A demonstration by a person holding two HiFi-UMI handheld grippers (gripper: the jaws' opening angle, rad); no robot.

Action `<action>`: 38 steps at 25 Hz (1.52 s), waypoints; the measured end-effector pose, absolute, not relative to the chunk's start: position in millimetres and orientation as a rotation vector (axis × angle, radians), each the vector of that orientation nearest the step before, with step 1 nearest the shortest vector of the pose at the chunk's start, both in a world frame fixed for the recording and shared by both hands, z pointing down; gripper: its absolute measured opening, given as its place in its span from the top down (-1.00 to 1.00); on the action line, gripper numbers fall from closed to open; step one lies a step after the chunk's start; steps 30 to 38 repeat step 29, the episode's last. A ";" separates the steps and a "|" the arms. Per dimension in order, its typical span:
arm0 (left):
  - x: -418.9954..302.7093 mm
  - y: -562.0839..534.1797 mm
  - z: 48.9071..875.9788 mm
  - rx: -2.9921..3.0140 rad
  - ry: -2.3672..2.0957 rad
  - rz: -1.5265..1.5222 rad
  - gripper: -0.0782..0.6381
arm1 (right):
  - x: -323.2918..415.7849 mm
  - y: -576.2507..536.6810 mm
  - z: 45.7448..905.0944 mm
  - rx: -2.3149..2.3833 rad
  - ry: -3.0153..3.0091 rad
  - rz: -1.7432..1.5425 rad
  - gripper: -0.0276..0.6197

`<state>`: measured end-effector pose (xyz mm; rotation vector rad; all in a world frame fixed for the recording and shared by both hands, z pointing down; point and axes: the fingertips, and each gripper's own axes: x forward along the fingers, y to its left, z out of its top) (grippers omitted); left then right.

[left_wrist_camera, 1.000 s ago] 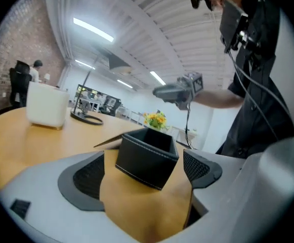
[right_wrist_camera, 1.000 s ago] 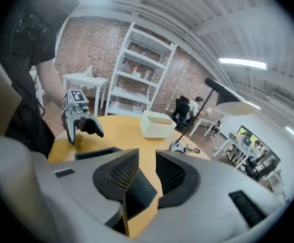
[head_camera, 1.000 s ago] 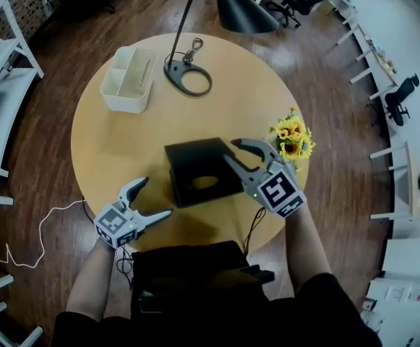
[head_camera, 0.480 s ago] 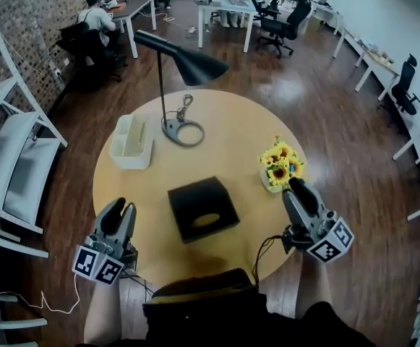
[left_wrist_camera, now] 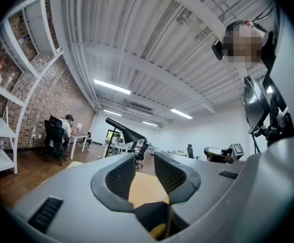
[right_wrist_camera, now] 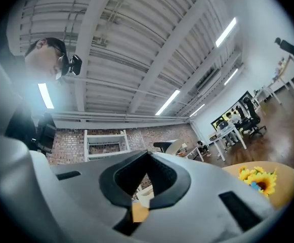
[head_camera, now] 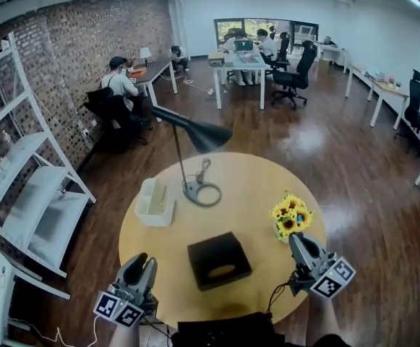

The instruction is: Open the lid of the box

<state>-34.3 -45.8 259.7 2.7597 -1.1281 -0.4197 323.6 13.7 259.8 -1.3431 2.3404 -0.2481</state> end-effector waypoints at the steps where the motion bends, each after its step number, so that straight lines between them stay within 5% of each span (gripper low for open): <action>1: -32.4 -44.5 260.5 2.774 -1.129 -0.399 0.47 | 324.4 14.1 259.5 -1.341 2.326 -0.252 0.91; 8: -29.4 -40.2 256.0 2.720 -1.173 -0.565 0.48 | 316.5 16.4 252.1 -1.216 2.262 -0.294 0.91; 14: -19.9 -24.7 269.8 2.835 -1.146 -0.360 0.48 | 305.8 26.5 264.6 -1.301 2.279 -0.282 0.91; 38: -51.8 -24.4 291.7 2.719 -1.215 -0.394 0.48 | 321.5 50.6 281.3 -1.410 2.236 -0.360 0.91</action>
